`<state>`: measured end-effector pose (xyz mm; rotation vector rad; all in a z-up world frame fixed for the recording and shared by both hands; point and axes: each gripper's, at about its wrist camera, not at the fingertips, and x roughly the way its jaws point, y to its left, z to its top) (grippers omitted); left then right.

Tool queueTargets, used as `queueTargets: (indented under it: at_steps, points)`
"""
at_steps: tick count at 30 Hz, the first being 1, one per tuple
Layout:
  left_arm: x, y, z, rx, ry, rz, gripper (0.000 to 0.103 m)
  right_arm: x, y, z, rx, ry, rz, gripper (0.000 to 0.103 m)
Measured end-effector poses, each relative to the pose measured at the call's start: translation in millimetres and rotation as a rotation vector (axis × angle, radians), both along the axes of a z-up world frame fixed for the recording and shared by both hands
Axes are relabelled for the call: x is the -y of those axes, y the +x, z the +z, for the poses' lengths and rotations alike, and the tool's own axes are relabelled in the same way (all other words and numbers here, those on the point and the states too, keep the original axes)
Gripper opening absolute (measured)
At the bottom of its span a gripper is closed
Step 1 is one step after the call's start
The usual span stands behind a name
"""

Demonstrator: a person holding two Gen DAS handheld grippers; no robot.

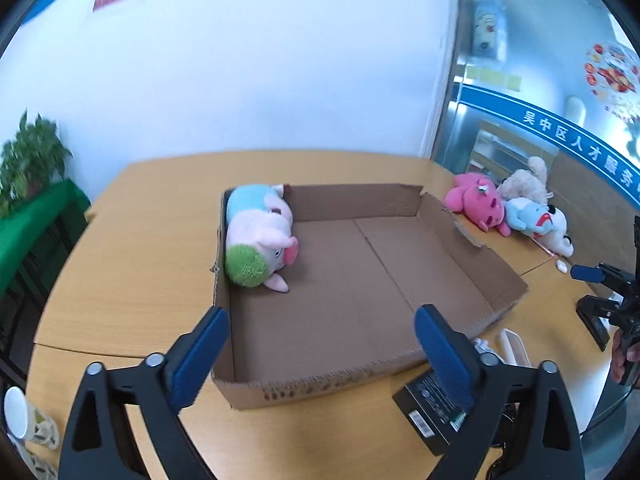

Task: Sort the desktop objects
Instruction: 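Move both grippers down to the black product box on the table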

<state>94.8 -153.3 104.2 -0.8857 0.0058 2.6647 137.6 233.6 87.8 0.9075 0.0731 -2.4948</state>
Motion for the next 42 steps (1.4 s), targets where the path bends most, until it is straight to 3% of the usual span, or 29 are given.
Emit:
queueTargets:
  at_steps: [3, 10, 15, 20, 28, 35, 42]
  points:
    - [-8.0, 29.0, 0.3, -0.027, -0.022, 0.019, 0.102, -7.3, 24.9, -10.2, -0.006, 0.027, -0.045, 0.091]
    - [-24.4, 63.5, -17.9, 0.025, -0.041, 0.051, 0.102, -13.0, 64.5, -23.5, -0.013, 0.026, -0.079, 0.092]
    - [-22.6, 70.2, -19.6, 0.057, 0.055, 0.009, 0.102, -11.5, 86.4, -9.4, -0.066, 0.0, -0.059, 0.092]
    - [-35.2, 73.6, -28.2, 0.097, 0.093, -0.033, 0.102, -0.3, 97.5, -20.0, -0.012, -0.004, -0.005, 0.092]
    - [-59.1, 61.3, -70.8, 0.233, 0.158, -0.11, 0.102, 35.4, 93.1, -63.9, 0.117, -0.059, 0.079, 0.092]
    - [-70.7, 30.7, -106.7, 0.335, 0.226, -0.136, 0.101, 86.9, 43.5, -99.7, 0.243, 0.006, 0.146, 0.092]
    - [-80.9, 8.2, -138.4, 0.418, 0.268, -0.17, 0.094, 115.5, 21.8, -123.6, 0.298, 0.029, 0.188, 0.093]
